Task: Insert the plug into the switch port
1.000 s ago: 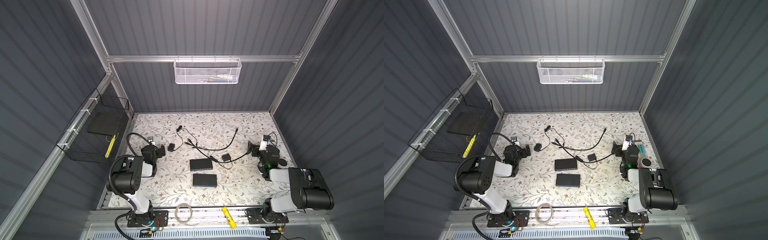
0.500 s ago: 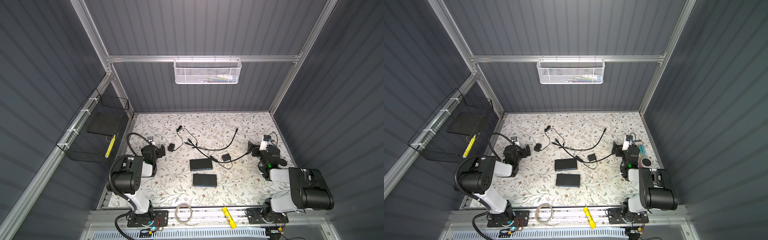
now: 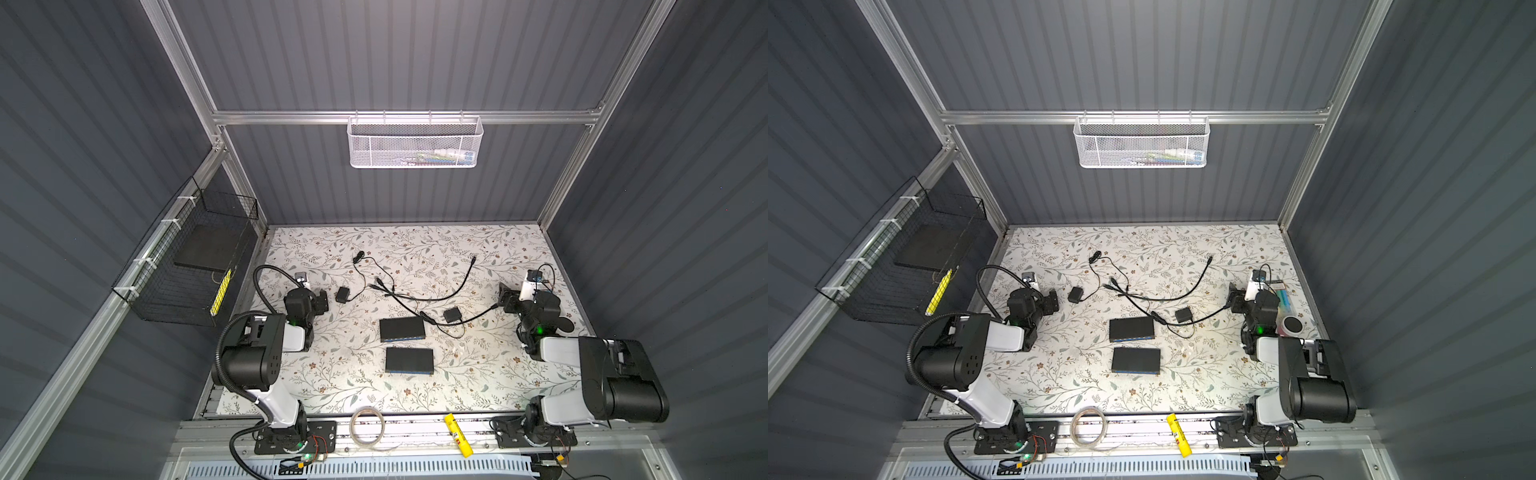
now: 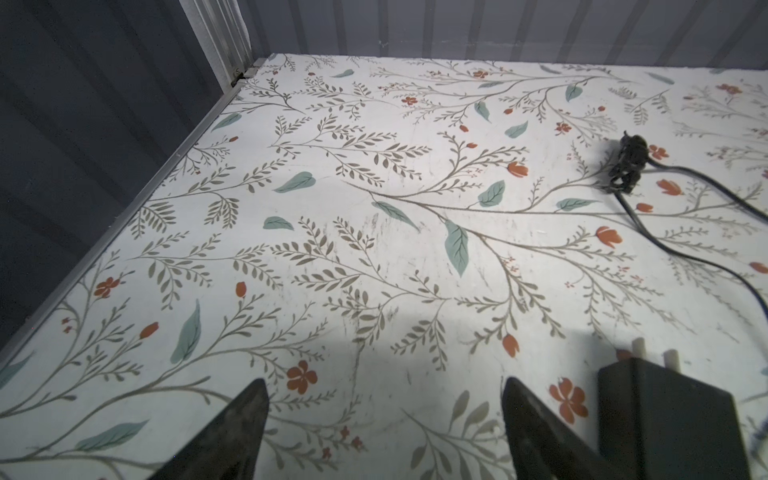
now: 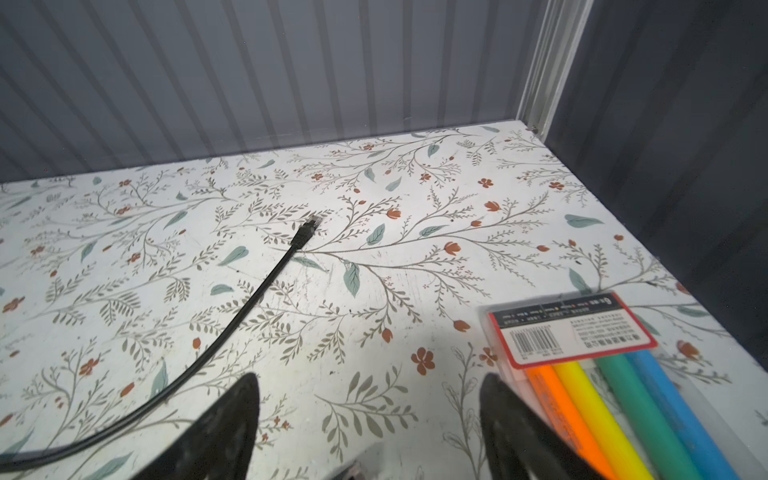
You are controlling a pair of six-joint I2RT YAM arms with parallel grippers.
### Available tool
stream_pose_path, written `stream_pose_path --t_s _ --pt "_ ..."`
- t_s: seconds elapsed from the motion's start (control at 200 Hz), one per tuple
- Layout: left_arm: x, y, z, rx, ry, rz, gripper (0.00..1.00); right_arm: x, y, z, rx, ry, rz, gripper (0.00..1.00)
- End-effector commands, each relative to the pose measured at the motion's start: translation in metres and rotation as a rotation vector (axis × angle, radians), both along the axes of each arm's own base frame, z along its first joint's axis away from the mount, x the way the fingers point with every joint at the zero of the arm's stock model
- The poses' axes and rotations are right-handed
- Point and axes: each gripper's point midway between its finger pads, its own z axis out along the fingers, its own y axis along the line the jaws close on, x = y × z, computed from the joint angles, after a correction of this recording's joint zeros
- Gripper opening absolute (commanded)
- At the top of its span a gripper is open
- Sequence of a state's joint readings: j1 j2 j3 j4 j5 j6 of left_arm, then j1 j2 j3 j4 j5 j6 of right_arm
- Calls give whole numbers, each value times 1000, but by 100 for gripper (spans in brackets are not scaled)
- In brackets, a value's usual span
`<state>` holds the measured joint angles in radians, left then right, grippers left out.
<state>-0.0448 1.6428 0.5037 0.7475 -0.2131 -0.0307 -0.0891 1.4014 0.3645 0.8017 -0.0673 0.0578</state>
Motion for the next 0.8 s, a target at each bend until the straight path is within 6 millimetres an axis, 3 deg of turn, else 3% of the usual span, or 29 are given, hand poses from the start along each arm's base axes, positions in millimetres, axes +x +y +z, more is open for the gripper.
stream_pose_path --t_s 0.0,0.055,0.125,0.245,0.31,0.42,0.61,0.795 --pt "9 14 46 8 -9 95 86 10 -8 42 -17 70 -58 79" --pt "13 9 65 -28 3 99 84 13 -2 59 -34 97 -70 80" --pt "14 -4 87 -52 3 132 82 14 21 71 -3 138 -41 80" --pt "5 -64 102 -107 27 24 81 2 78 62 83 228 70 79" --pt "-5 -95 96 -115 90 -52 79 -9 108 46 117 298 123 77" --pt "-28 -127 79 -178 193 -121 77 -32 157 22 139 426 221 71" --pt "-68 -153 58 -305 341 -145 72 -64 217 7 223 547 348 60" --pt "-100 -167 37 -376 463 -133 65 -92 253 -23 212 691 412 53"
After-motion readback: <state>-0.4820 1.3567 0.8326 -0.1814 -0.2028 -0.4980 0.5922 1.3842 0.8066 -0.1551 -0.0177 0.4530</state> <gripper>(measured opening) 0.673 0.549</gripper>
